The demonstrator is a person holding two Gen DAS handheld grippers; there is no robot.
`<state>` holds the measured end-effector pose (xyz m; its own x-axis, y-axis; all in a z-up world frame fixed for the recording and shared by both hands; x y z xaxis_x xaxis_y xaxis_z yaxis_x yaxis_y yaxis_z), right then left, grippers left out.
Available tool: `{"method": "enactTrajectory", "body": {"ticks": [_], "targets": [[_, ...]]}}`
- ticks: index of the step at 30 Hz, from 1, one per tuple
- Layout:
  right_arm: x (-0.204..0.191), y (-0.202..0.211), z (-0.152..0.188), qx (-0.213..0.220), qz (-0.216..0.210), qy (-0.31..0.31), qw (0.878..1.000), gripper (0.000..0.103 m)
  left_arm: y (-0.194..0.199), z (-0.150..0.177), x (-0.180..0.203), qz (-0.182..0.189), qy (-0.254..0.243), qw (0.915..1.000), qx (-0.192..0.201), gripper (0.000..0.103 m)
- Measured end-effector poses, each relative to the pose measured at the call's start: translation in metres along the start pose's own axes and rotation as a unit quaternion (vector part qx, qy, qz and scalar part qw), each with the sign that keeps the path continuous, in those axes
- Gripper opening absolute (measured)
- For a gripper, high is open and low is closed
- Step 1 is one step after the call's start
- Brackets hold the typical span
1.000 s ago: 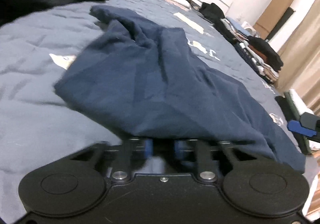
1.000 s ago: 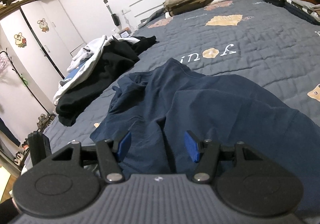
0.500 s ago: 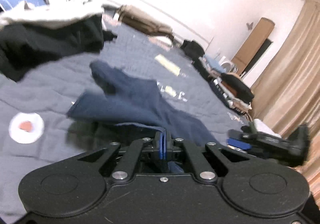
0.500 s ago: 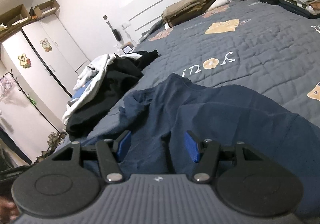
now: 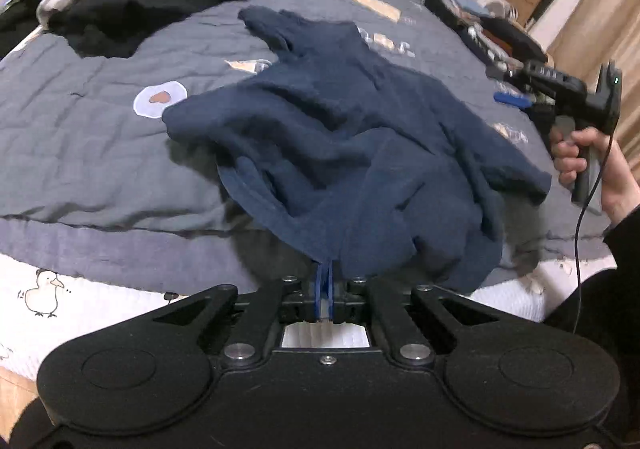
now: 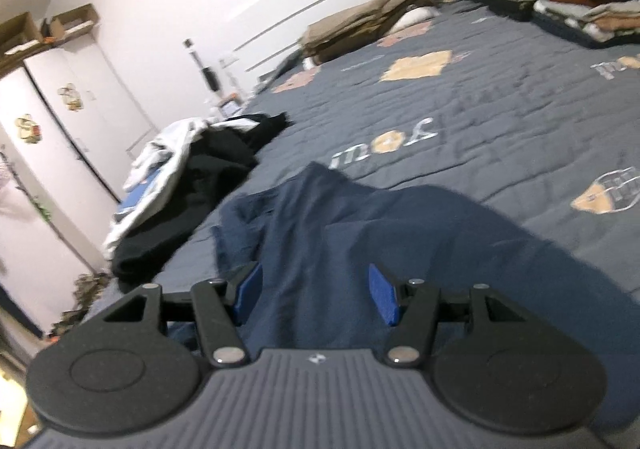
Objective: Fold clothes
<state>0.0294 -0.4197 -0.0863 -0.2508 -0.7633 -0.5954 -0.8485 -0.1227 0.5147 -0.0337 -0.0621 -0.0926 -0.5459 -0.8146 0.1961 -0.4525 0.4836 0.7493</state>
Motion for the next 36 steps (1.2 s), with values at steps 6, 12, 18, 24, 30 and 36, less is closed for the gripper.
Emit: {"method": "enactTrajectory", "body": {"ticks": [6, 12, 18, 24, 30, 36], "targets": [[0.039, -0.002, -0.032, 0.036, 0.075, 0.025, 0.996, 0.064, 0.005, -0.03, 0.007, 0.012, -0.001, 0.9982, 0.06, 0.058], [0.083, -0.015, -0.047, 0.034, 0.121, 0.03, 0.992, 0.069, -0.013, -0.062, 0.022, 0.031, -0.02, 0.9931, 0.112, 0.058], [0.113, -0.048, -0.049, 0.007, 0.142, 0.045, 0.989, 0.072, -0.041, -0.072, 0.026, 0.049, -0.006, 0.9916, 0.12, 0.058], [0.139, -0.073, -0.053, -0.018, 0.168, 0.082, 0.982, 0.072, -0.058, -0.064, 0.027, 0.066, 0.003, 0.9914, 0.113, 0.058], [0.159, -0.099, -0.048, -0.057, 0.149, 0.034, 0.987, 0.072, -0.067, -0.06, 0.023, 0.072, 0.014, 0.9913, 0.109, 0.058], [0.151, -0.105, -0.038, -0.056, 0.123, 0.015, 0.991, 0.069, -0.071, -0.064, 0.027, 0.074, 0.006, 0.9915, 0.107, 0.058]]}}
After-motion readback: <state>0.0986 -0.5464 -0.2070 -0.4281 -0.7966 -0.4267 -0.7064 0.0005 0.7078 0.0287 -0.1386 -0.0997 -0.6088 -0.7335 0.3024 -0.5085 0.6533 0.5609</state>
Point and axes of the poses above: each gripper's, at about its wrist camera, not at the fingertips, and y roughly against the way its jaws point, x to its right, z to its underside, the point moved 9 cm from there along -y, roughly the way its jaws point, and after that the axes turned 11 degrees about -y, right-handed, at the moved point
